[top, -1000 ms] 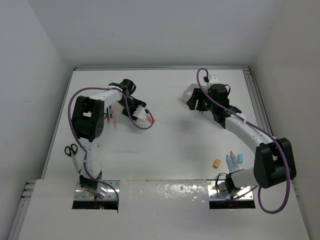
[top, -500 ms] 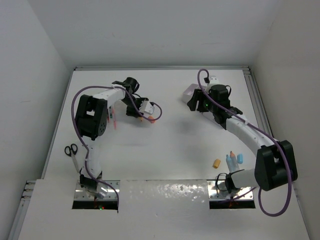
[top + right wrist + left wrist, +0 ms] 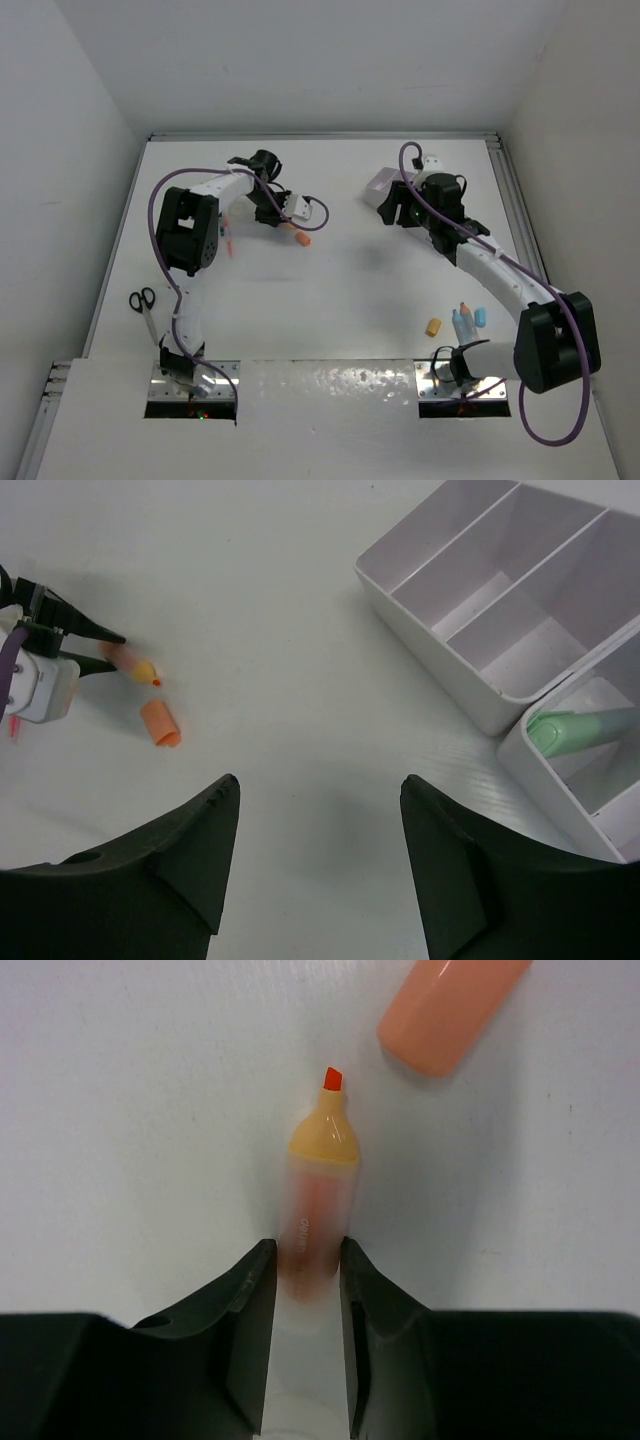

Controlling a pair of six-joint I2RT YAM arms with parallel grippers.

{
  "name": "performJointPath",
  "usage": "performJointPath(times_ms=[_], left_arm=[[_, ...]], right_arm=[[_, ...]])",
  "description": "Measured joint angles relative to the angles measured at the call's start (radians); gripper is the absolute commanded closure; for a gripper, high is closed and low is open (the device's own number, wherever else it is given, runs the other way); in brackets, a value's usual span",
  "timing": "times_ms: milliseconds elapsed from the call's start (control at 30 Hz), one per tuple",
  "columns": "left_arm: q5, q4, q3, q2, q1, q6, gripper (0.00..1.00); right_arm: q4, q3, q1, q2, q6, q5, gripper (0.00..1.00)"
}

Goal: Sort the stationery into containers
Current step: Pick up the pen from the center of the board.

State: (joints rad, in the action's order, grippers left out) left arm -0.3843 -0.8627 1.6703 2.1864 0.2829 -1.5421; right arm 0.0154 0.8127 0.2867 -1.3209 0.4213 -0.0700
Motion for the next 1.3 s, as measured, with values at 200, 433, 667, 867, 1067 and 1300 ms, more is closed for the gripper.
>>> performJointPath(times_ms=[200,433,667,867,1067,1300], left_arm=[[-0.005,-0.014,0.002,0.0,0.0,0.063,0.63],[-0.003,0.013,-0.008,0.0,0.007,0.229,0.49],[0.021,0.018,-0.012,-0.001,0.031,0.259,0.79],[0.027,0.021,-0.021,-0.008,0.036,0.227,1.0],[-0.026,0.002,-0.004,-0.006,0.008,0.306,1.0],[-0.124,0.058,-0.003,-0.112,-0.155,0.632,1.0]], right_arm=[[-0.002,-0.001,0.011,0.017,-0.008,0.013,0.36],[-0.019,-0.001,0.058,0.014,-0.035,0.026,0.35],[-0.047,0.0,0.069,0.013,-0.047,0.039,0.35],[-0.052,0.0,0.07,0.023,-0.051,0.049,0.35],[-0.069,0.011,0.088,0.017,-0.085,0.044,0.41],[-0.155,0.266,0.126,-0.201,-0.136,-0.076,0.49]])
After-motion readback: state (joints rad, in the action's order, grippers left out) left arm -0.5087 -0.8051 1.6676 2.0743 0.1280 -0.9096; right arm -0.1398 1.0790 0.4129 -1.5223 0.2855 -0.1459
